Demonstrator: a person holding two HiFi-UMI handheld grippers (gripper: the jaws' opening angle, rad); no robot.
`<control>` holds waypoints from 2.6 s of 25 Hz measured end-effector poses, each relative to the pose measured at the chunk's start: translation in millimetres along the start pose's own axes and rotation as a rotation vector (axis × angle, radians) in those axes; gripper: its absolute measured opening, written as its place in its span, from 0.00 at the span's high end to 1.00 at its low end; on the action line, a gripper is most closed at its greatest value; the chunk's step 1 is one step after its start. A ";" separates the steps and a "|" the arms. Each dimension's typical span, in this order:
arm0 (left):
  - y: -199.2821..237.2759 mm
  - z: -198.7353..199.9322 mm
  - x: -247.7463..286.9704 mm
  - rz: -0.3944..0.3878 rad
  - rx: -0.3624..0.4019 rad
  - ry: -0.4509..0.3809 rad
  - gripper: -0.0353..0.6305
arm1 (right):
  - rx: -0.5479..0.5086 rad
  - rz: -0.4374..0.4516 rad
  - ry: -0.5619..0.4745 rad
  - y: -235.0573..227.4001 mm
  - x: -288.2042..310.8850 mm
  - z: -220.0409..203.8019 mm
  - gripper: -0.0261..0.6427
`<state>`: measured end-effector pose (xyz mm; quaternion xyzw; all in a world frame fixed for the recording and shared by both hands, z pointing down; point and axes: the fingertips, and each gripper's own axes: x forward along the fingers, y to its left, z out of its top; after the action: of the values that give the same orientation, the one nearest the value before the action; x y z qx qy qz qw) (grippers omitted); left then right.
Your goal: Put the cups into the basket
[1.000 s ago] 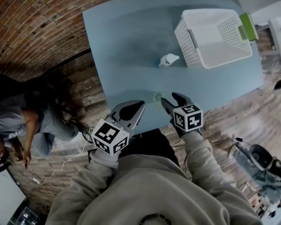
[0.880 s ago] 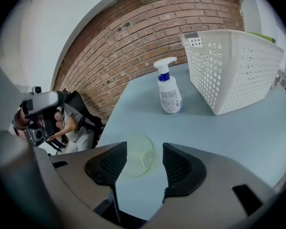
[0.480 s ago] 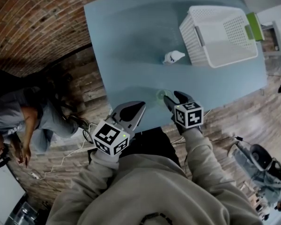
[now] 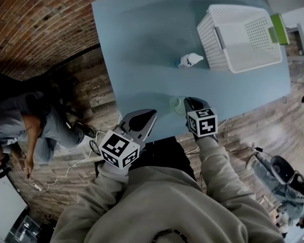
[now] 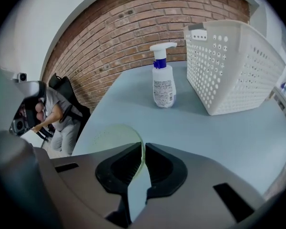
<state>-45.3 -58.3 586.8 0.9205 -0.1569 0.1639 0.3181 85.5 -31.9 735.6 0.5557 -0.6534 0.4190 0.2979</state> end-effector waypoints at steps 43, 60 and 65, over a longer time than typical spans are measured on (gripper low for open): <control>-90.5 130.0 -4.5 -0.143 0.237 -0.176 0.95 | -0.148 -0.039 -0.294 25.4 -201.4 100.6 0.91; -124.5 124.5 8.6 -0.287 0.263 -0.174 0.95 | -0.143 -0.119 -0.293 31.3 -243.9 89.0 0.91; -136.5 119.0 13.2 -0.331 0.249 -0.170 0.95 | -0.135 -0.141 -0.308 28.5 -259.5 83.3 0.91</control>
<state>44.2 -34.3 430.6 0.9764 -0.0086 0.0494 0.2100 117.2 19.4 468.3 0.6364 -0.6775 0.2622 0.2594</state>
